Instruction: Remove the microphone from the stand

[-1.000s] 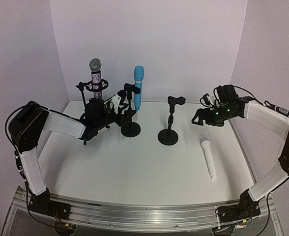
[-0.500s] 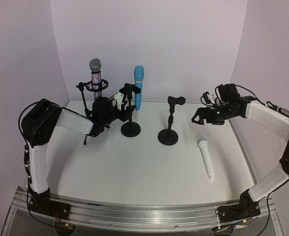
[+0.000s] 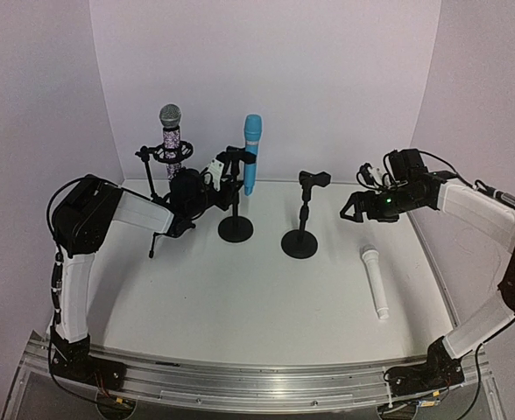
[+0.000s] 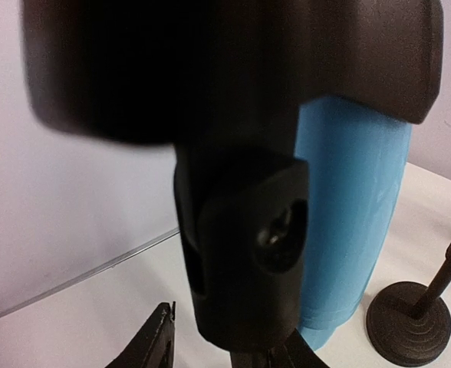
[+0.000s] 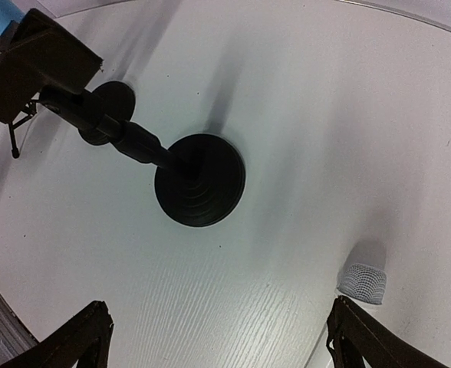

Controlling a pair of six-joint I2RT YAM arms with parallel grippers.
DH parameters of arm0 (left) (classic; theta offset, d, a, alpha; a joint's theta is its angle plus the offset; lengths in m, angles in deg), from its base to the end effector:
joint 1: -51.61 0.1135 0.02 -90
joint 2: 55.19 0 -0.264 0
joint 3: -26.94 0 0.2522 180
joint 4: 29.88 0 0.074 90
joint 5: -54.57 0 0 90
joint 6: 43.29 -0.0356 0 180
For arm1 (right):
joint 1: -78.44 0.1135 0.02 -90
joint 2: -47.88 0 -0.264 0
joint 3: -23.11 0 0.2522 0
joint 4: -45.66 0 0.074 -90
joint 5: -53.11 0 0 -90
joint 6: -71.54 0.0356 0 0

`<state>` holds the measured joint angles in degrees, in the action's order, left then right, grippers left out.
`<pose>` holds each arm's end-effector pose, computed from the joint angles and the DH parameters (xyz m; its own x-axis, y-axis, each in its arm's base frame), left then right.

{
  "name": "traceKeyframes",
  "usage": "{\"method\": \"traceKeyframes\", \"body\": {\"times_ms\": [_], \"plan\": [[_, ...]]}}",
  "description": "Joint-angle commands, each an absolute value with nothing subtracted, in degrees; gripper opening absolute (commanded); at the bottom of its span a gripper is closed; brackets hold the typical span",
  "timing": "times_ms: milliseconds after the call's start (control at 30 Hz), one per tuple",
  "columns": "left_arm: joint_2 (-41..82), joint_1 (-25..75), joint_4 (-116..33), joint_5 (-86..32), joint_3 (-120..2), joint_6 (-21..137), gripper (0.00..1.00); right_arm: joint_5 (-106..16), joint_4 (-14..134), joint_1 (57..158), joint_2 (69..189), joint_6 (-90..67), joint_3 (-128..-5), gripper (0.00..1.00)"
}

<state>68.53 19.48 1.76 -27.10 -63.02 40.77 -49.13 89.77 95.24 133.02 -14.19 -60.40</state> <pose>0.4083 -0.2625 0.1889 0.0360 0.0983 -0.9945 0.6486 0.7548 0.0981 0.3096 0.1014 0.2915 -0.7153 -0.1400 -0.6847 -0.3719 0.9057 0.2034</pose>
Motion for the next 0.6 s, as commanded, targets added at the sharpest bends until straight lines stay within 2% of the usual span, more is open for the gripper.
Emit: {"method": "traceKeyframes", "body": {"times_ms": [0, 100, 167, 367, 567], "plan": [[70.4, 20.0, 3.9, -24.2, -66.3, 42.1, 0.29, -51.0, 88.8, 95.2, 133.8, -14.9, -62.8, 0.95], [70.3, 20.0, 4.2, -23.4, -65.9, 42.8, 0.14, -51.1, 88.8, 95.2, 133.8, -14.9, -62.8, 0.95], [69.6, 20.0, 4.4, -23.1, -65.0, 43.5, 0.01, -51.0, 88.8, 95.1, 133.6, -15.0, -62.7, 0.95], [63.2, 19.5, 7.7, -20.2, -57.9, 47.6, 0.00, -51.1, 88.7, 95.2, 133.6, -14.5, -63.0, 0.95], [52.5, 15.4, 8.5, -27.7, -48.1, 50.9, 0.00, -51.5, 88.7, 95.4, 133.7, -14.4, -64.7, 0.94]]}}
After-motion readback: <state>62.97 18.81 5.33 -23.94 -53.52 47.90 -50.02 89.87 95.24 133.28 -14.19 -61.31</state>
